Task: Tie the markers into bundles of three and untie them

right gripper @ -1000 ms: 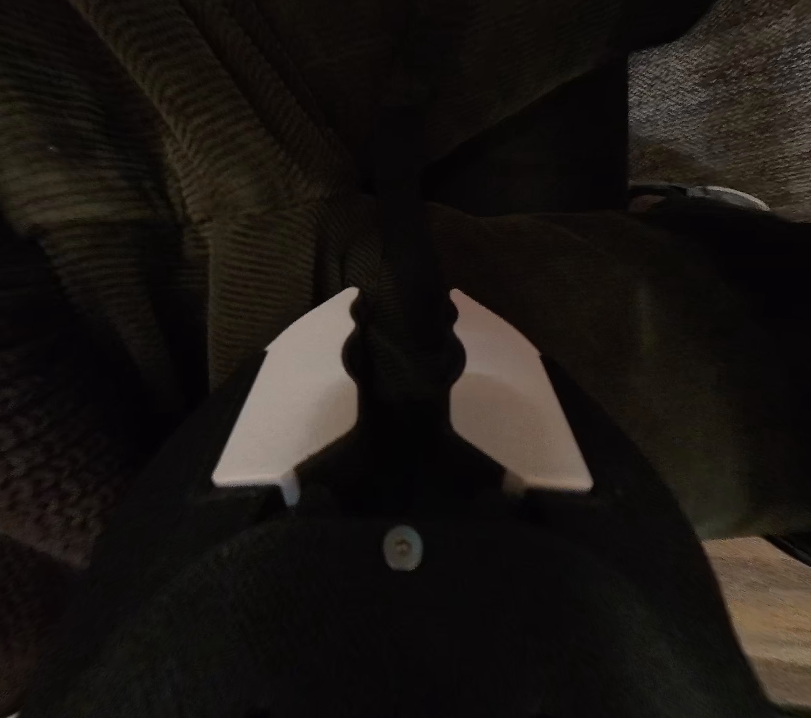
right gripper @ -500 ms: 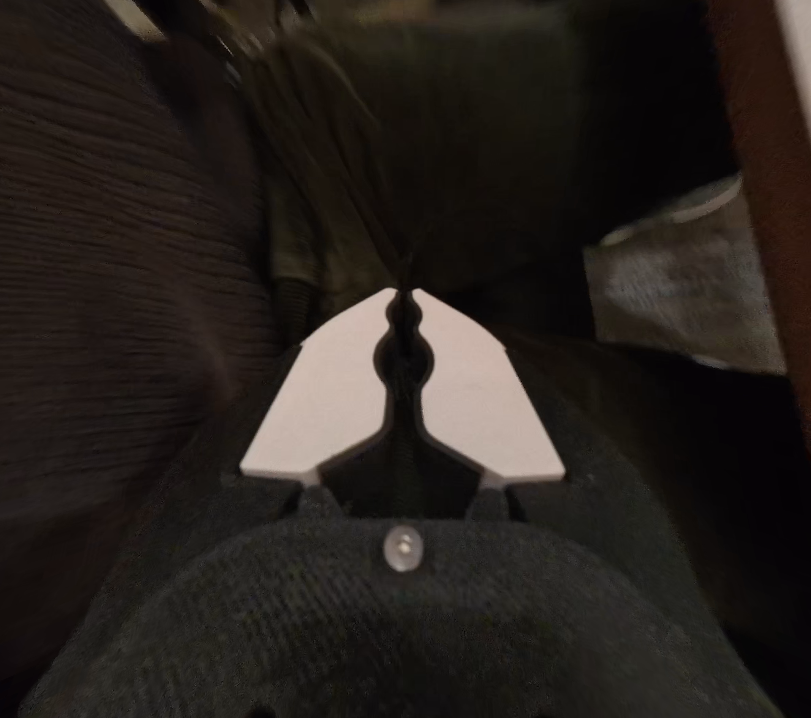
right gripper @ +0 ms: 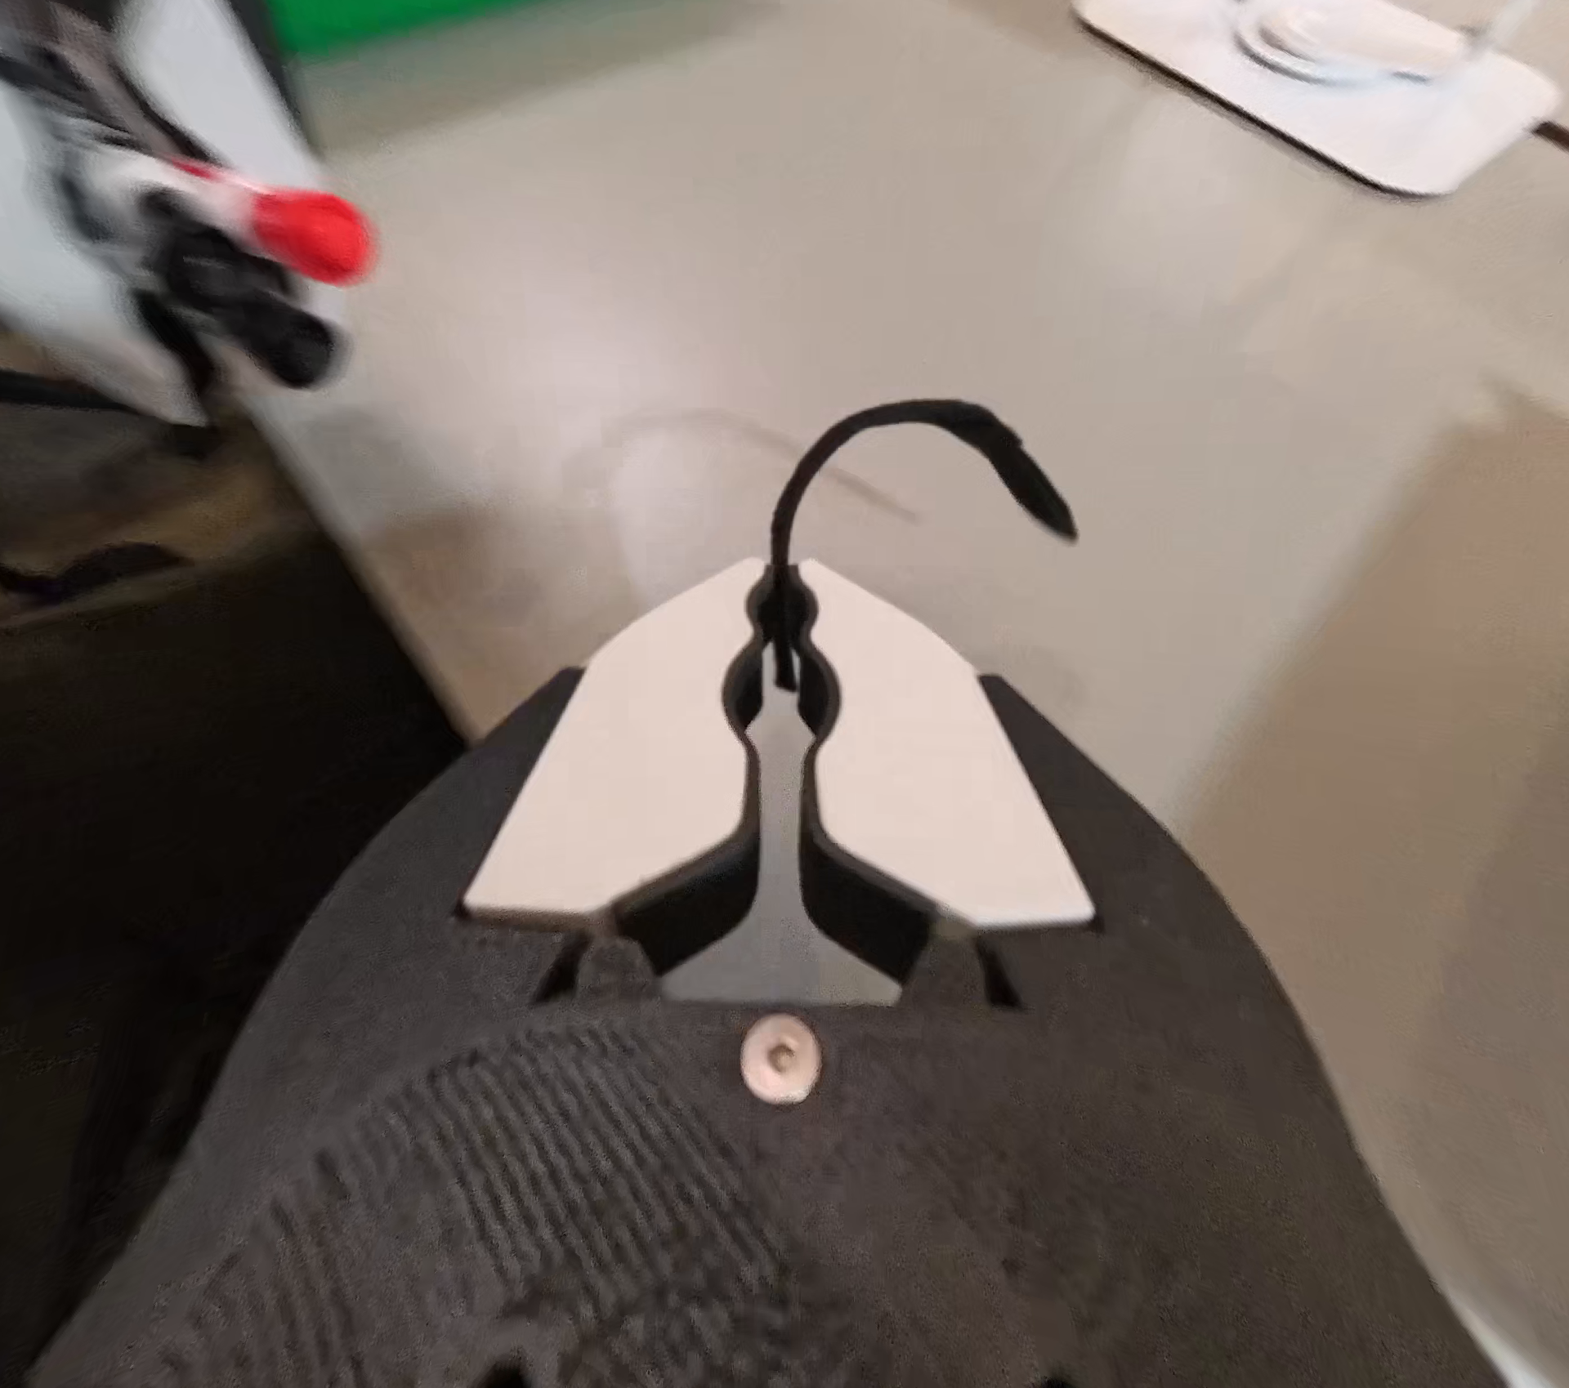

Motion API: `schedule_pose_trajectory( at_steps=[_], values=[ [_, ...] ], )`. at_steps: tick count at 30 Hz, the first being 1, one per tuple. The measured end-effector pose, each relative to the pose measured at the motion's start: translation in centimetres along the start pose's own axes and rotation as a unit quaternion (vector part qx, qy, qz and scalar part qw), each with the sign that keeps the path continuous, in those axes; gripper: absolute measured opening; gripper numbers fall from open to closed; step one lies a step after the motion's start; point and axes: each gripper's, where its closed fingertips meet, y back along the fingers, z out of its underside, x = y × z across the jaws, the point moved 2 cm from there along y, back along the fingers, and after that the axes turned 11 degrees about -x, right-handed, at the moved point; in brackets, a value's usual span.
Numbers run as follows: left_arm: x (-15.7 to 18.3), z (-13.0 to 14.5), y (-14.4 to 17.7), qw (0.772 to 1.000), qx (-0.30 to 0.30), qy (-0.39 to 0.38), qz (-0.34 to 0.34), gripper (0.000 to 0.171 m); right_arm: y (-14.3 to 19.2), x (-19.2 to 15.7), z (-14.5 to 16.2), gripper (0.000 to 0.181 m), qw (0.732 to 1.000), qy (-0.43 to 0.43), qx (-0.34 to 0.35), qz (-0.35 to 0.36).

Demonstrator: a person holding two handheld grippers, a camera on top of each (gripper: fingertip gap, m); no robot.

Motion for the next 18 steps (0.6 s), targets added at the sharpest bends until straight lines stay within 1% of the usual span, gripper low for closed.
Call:
schedule_pose_trajectory(
  at_steps=[1,2,3,4,5,6,9,11,14,16,18],
  values=[
    [-0.8,-0.5,0.1,1.0,-0.005,0.001,0.005,0.044,-1.0,1.3,0.0,0.003,0.999,0.01,-0.019,0.036],
    [-1.5,-1.0,0.2,1.0,-0.006,0.002,0.011,0.044,-1.7,2.4,-0.1,0.008,0.997,0.02,-0.029,0.068],
    [-2.2,-1.6,0.3,1.0,-0.004,0.003,0.017,0.044,-2.1,3.0,-0.2,0.021,0.995,0.03,-0.027,0.088],
    [-2.8,-2.1,0.4,1.0,0.001,0.005,0.023,0.044,-2.3,3.1,-0.3,0.036,0.995,0.037,-0.021,0.091],
    [-3.4,-2.6,0.4,1.0,0.007,0.006,0.027,0.044,-2.2,2.9,-0.3,0.045,0.995,0.041,-0.016,0.086],
    [-3.8,-3.0,0.4,0.999,0.01,0.007,0.033,0.044,-2.0,2.6,-0.3,0.047,0.996,0.045,-0.01,0.081],
    [-4.4,-3.1,-0.2,0.999,0.004,0.013,0.041,0.044,-0.6,1.1,-1.3,0.047,0.995,0.065,0.034,0.065],
    [-4.6,-3.0,-0.4,0.999,-0.004,0.019,0.037,0.044,0.5,0.1,-2.5,0.043,0.995,0.043,0.069,0.054],
    [-4.7,-3.2,-0.5,0.999,0.005,0.031,0.033,0.044,1.5,-2.3,-3.8,0.041,0.992,0.01,0.125,-0.01],
    [-5.1,-3.0,-0.4,0.999,-0.004,0.035,0.008,0.044,1.8,-2.3,-4.0,0.038,0.99,0.006,0.142,-0.018],
    [-5.1,-2.9,-0.1,0.999,-0.002,0.041,-0.004,0.044,2.0,-1.5,-3.9,0.036,0.989,-0.003,0.148,-0.026]
  ],
)
